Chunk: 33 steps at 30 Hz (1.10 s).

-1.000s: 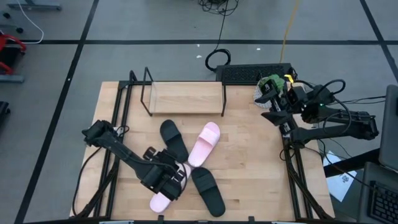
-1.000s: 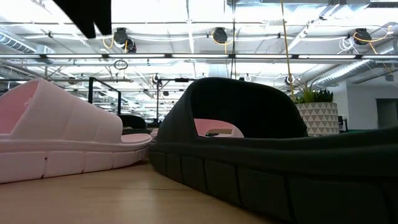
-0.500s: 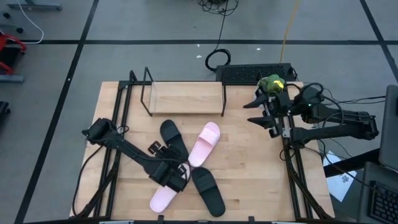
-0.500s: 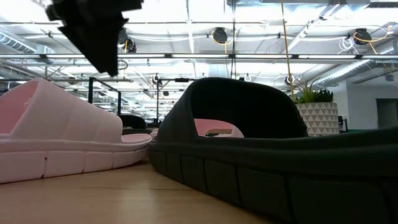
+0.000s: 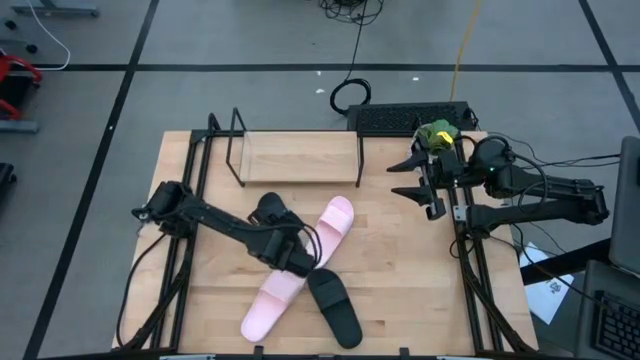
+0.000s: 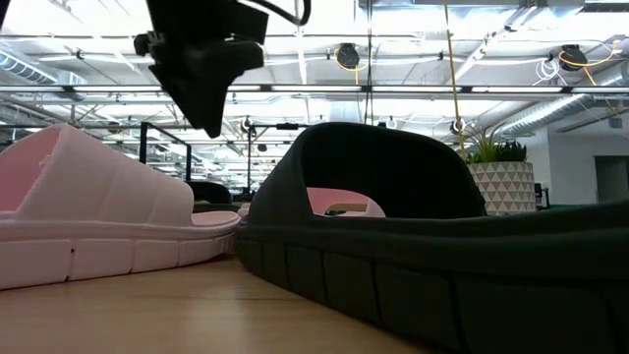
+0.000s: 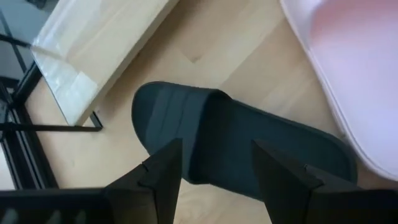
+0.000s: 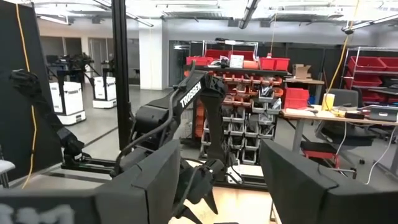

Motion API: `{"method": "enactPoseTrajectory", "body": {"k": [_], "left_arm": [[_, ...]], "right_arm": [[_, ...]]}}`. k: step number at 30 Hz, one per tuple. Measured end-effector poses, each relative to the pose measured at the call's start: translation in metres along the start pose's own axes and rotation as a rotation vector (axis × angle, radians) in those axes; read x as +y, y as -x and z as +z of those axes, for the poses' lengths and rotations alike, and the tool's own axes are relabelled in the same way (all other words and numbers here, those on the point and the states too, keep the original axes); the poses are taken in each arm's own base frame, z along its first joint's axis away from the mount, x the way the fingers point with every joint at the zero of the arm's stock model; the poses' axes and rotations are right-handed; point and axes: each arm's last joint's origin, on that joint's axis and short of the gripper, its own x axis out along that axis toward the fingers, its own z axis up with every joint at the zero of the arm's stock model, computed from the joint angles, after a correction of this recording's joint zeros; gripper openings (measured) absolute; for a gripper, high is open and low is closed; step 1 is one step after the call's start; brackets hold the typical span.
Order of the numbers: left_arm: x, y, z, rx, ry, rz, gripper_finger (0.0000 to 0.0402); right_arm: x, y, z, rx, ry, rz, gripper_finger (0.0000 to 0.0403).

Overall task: Pick and place slides into the shelf
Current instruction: Put the top black slipper on the shelf

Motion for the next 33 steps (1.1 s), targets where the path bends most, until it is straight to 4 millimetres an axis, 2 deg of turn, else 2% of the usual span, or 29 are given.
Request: {"method": "enactPoseTrajectory", "body": {"k": [6,15,21,27,33], "left_arm": [[0.0,-0.006,0.007,0.071,0.075,-0.049,0.0188],[-0.003,-0.006,0.008,0.055,0.08,-0.069,0.0188],[-0.003,-0.006,0.008,0.052,0.065,-0.067,0.0188],[-0.002,-0.015,0.001,0.067,0.04,-0.032,0.019],[-0.002,-0.025,-0.006,0.082,0.056,-0.001,0.0231]], "right_arm": [[-0.001,0.0,-0.002,0.016,0.01,-0.019,0.0212],[-0.007,0.001,-0.002,0.027,0.014,-0.228,0.0212],[-0.007,0.001,-0.002,0.03,0.04,-0.239,0.0212],[-0.007,0.001,-0.002,0.03,0.037,-0.24,0.0212],[-0.007,0.001,-0.002,0.029,0.037,-0.24,0.0212]]}}
